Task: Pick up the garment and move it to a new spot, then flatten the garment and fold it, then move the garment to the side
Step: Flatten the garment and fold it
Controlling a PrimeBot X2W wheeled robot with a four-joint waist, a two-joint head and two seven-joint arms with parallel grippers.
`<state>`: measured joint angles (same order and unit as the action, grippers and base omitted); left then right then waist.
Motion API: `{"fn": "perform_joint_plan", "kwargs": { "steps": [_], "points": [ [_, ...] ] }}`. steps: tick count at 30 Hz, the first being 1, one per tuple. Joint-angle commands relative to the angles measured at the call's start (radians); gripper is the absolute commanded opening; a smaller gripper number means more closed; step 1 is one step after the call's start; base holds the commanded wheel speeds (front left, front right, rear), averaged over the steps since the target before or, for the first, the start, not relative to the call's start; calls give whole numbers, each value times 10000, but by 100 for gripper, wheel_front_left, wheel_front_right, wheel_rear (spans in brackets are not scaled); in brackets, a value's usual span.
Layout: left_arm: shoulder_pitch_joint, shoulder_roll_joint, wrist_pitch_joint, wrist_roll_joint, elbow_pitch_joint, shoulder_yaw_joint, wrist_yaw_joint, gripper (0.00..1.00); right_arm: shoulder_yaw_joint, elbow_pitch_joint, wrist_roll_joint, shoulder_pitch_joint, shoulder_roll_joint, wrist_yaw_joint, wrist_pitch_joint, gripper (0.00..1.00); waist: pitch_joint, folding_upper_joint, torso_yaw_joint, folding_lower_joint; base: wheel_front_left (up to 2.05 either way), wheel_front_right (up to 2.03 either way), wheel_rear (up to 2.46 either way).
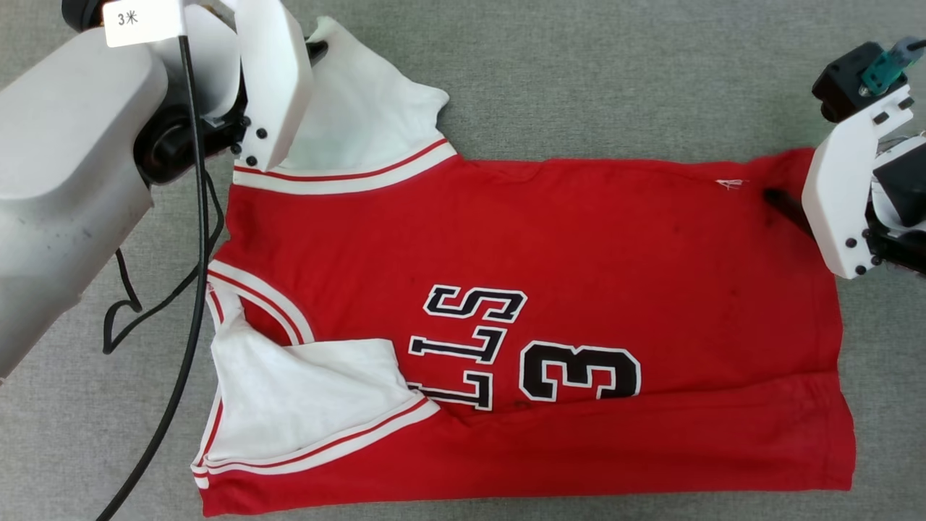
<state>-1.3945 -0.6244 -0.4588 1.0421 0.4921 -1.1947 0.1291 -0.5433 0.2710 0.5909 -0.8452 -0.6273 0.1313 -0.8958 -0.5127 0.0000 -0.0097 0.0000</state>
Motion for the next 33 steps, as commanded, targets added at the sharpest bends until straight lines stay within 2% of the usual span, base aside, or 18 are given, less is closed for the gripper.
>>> {"fn": "perform_joint_plan", "kwargs": {
  "steps": [1,7,8,9,10,20,30,33],
  "points": [
    [-171,23,121,46,2,-96,2,0,-543,506,75,140,56,-10,-213,100,-100,0,95,0,0,0,0],
    [-266,8,362,184,63,-287,3,0,-1352,1226,616,458,52,-7,-110,100,-147,0,172,0,0,0,0],
    [-270,-19,410,212,84,-328,3,0,-1424,1257,702,447,33,-7,45,56,-138,0,175,0,0,0,0],
    [-269,-42,466,261,110,-364,3,0,-1466,1283,747,404,15,-7,274,21,-118,0,168,0,0,0,0],
    [-251,-67,517,288,139,-397,3,0,-1507,1319,772,355,-3,-7,495,0,-80,0,156,0,0,0,0],
    [479,-487,1130,690,159,-636,3,0,-1229,1491,1276,182,-139,-12,3539,0,1195,0,20,0,0,0,0],
    [1647,-1476,1866,915,-897,-728,-8,0,-869,936,1973,1571,-676,-12,5106,0,2596,0,172,0,0,0,0],
    [2094,-1834,1998,910,-1337,-744,-163,0,-723,714,2041,2145,-875,-12,5317,0,2933,0,210,0,0,0,0]
  ]
}}
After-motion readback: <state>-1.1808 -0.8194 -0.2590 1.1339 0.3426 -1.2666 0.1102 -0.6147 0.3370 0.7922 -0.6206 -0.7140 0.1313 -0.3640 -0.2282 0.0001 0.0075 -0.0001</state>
